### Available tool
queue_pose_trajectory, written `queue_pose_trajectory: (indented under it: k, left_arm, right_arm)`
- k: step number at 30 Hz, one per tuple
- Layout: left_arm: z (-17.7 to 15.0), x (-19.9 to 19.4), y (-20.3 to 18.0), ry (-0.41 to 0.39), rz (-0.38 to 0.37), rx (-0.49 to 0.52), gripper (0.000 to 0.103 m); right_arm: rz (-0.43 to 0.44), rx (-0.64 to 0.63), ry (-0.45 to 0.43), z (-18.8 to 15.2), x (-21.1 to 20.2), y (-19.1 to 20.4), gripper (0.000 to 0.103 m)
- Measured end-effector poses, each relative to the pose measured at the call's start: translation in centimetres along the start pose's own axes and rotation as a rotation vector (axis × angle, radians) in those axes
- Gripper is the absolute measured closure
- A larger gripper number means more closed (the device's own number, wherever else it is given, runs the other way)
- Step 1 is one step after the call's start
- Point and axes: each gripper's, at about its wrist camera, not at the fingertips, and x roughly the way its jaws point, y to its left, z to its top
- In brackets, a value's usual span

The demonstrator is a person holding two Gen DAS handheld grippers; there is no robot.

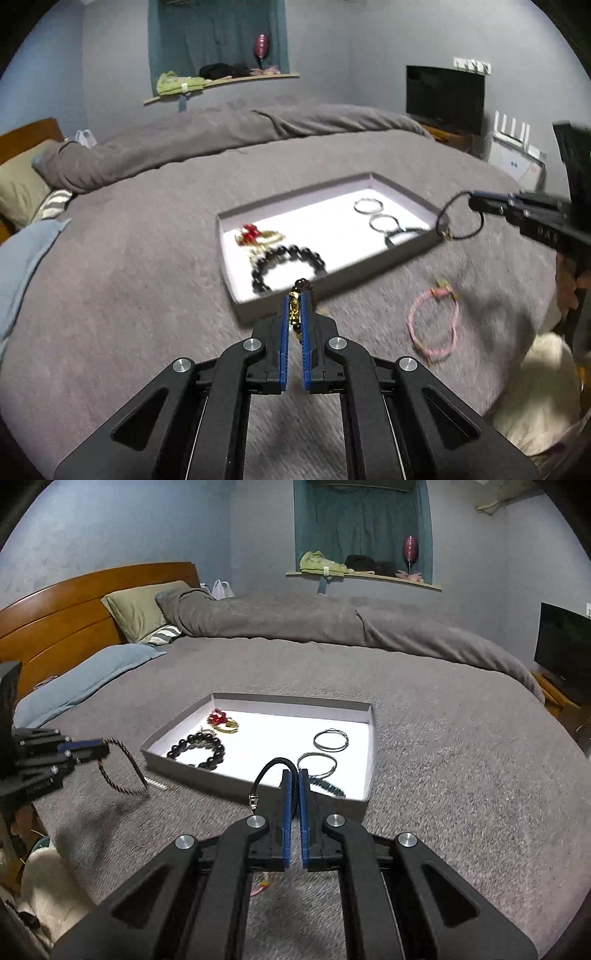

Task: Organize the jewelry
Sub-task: 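Carry both pieces into the white box and open both tools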

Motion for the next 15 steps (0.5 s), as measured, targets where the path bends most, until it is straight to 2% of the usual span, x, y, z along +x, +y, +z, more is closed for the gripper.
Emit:
queue_pose_trajectory:
  k: [4, 9, 13, 15]
  left_arm:
    - [2.3, 1.0, 1.7, -0.011, 0.008, -0.025, 0.096]
    - [5.4, 2.5, 2.9, -0.030, -0.021, -0.042, 0.096]
    - [8.0, 5.2, 3.1, -0.021, -0.066, -0.043, 0.096]
    - [9.0, 7.3, 2.9, 0.005, -0.115, -0.042, 0.096]
  right_arm:
    - [-0.002, 0.016, 0.010, 1.2, 1.7, -0.7, 0.099]
    - [0.003, 0.035, 0.022, 3.0, 4.5, -1.1, 0.099]
    - [-0.002, 0.020, 0.036, 4.0, 7.1, -0.6, 0.099]
    - [-0.005, 0.015, 0.054, 4.5, 8.9, -0.4, 0.099]
